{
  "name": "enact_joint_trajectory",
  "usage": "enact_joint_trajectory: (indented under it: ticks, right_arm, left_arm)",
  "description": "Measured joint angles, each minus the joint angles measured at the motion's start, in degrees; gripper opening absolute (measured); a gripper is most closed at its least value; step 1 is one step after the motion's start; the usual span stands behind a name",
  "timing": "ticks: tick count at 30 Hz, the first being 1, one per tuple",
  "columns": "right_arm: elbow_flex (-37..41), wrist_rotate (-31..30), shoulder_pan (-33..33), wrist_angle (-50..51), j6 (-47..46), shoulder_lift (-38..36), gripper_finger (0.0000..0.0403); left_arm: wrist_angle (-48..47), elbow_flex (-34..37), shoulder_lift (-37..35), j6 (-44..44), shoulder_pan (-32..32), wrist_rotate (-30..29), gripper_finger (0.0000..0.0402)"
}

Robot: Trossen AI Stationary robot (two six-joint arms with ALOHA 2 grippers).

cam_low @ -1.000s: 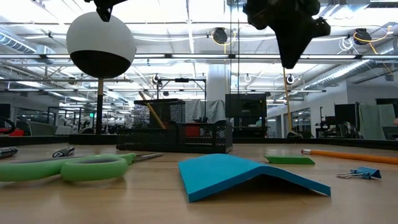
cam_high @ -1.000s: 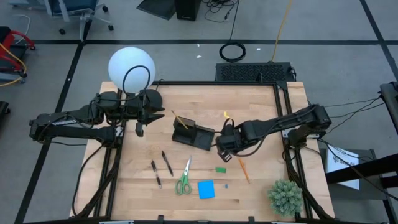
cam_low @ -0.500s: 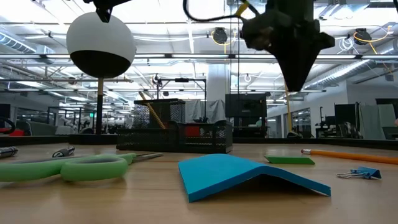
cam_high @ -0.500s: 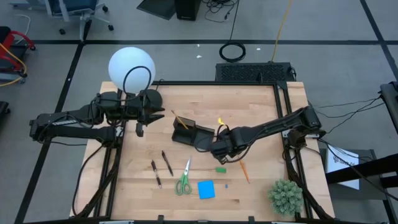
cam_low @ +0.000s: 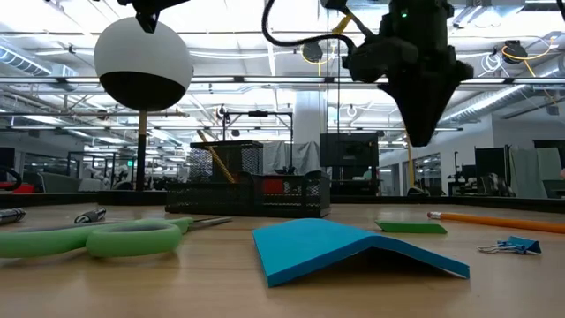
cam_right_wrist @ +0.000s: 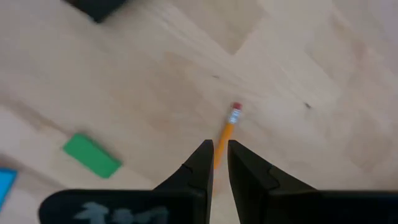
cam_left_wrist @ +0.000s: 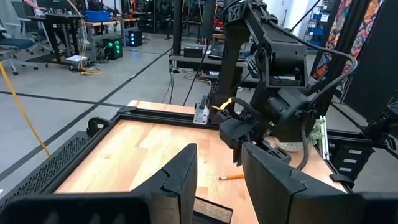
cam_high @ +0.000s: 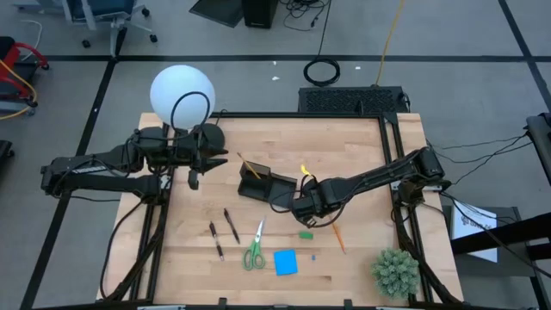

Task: Pick and place office supplies into organizer
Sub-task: Put the orange pencil into the black desk organizer

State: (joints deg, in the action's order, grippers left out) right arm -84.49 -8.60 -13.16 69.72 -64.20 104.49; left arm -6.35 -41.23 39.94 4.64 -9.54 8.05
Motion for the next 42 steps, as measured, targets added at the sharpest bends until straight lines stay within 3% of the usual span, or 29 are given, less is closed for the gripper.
enact_joint_trajectory:
  ticks: [14,31,35,42]
  right_arm:
    - [0.0,-0.3,1.9,3.1,5.5,0.0,0.0043]
    - [0.1,-0.5,2.6,3.1,8.1,0.0,0.0156]
    - [4.0,0.3,2.6,-0.4,8.1,-1.3,0.0163]
    - [19.5,6.3,3.4,-17.2,2.8,-11.0,0.0161]
  left_arm:
    - [0.0,0.0,0.0,0.1,0.0,0.0,0.0127]
    - [-0.4,0.0,0.0,-1.1,0.0,0.0,0.0127]
    - [-0.4,0.0,0.0,-1.1,0.0,0.0,0.0127]
    - [-0.4,0.0,0.0,-1.2,0.0,-0.1,0.0127]
